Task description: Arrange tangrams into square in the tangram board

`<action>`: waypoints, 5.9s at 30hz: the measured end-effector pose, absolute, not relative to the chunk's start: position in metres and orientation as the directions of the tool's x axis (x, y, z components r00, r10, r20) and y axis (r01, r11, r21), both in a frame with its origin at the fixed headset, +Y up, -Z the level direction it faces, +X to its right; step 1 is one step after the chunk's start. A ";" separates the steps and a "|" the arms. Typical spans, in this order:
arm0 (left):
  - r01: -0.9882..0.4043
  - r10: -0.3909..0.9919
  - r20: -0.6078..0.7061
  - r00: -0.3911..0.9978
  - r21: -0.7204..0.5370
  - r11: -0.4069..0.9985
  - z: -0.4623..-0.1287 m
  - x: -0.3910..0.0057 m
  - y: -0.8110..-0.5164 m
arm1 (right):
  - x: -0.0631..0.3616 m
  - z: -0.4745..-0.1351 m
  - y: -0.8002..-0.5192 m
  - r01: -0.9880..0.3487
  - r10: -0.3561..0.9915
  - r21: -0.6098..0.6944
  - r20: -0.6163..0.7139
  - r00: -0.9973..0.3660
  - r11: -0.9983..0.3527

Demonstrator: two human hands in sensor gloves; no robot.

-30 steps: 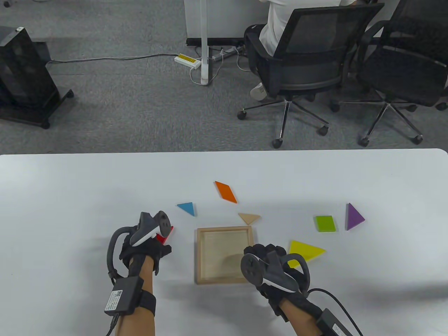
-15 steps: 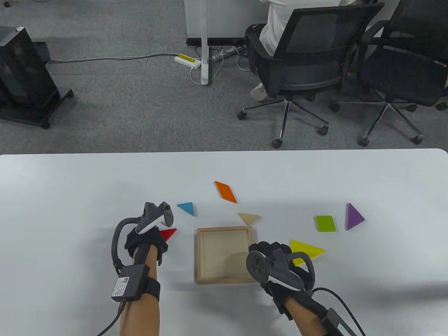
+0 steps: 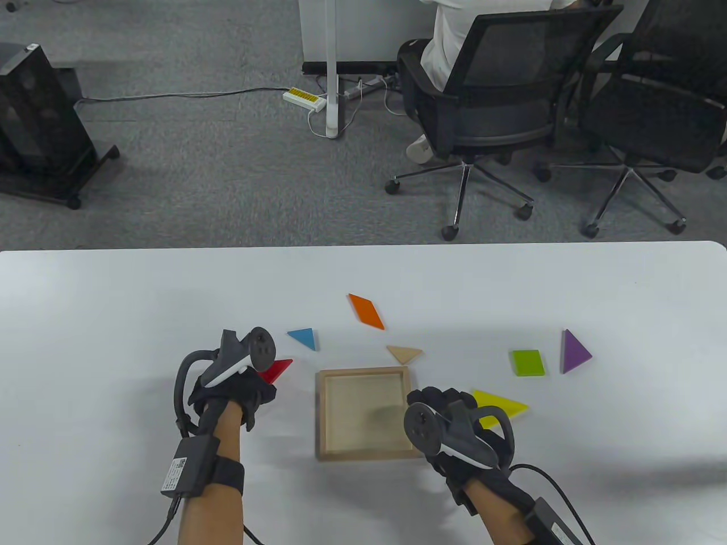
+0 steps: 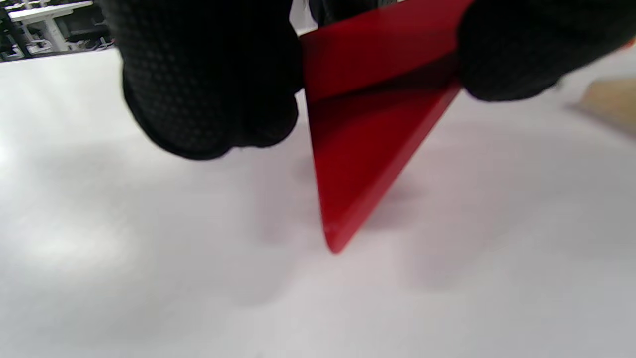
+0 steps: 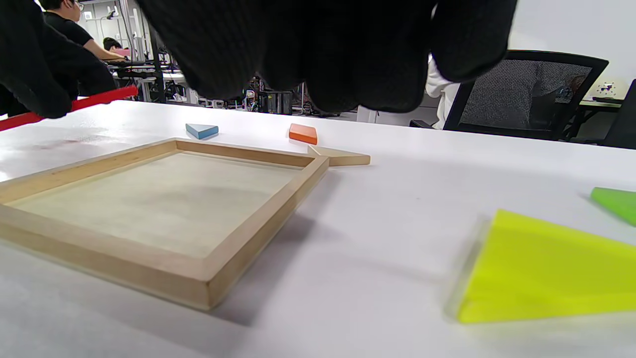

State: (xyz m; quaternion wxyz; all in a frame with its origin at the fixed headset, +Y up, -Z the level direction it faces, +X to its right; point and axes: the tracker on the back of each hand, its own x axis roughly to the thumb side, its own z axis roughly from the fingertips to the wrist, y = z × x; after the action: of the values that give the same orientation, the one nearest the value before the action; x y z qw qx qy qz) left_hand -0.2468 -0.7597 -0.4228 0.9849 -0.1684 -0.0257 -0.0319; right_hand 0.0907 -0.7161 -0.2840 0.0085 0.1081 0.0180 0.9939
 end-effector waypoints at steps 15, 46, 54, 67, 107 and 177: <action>0.139 -0.087 0.333 0.939 -0.135 0.981 -0.398 -0.175 -0.709 | 0.102 -0.288 -0.715 -0.019 0.024 0.031 0.178 -0.984 -0.999; 0.480 -0.253 0.674 0.694 -0.172 0.860 -0.353 -0.050 -0.747 | 0.116 -0.296 -0.723 0.017 -0.010 0.062 0.124 -0.992 -0.998; 0.519 -0.245 0.690 0.681 -0.220 0.826 -0.353 -0.044 -0.760 | 0.117 -0.298 -0.726 0.028 -0.020 0.070 0.116 -0.993 -0.997; 0.565 -0.255 0.687 0.681 -0.270 0.780 -0.354 -0.039 -0.772 | 0.123 -0.301 -0.730 0.031 -0.023 0.079 0.099 -0.995 -0.996; 0.407 -0.074 0.648 0.758 -0.381 0.830 -0.355 -0.045 -0.748 | 0.165 -0.329 -0.726 0.091 -0.073 0.284 0.074 -0.995 -0.954; -0.042 0.205 0.617 0.760 -0.268 0.963 -0.343 -0.066 -0.676 | 0.159 -0.319 -0.693 -0.256 0.256 0.005 0.061 -0.965 -0.967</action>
State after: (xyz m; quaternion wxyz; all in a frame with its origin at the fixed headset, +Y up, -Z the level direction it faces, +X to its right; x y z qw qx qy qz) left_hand -0.0665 -0.6760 -0.3428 0.9304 -0.1196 -0.3400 0.0665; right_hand 0.1585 -0.6932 -0.3186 0.1291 0.0306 -0.0017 0.9912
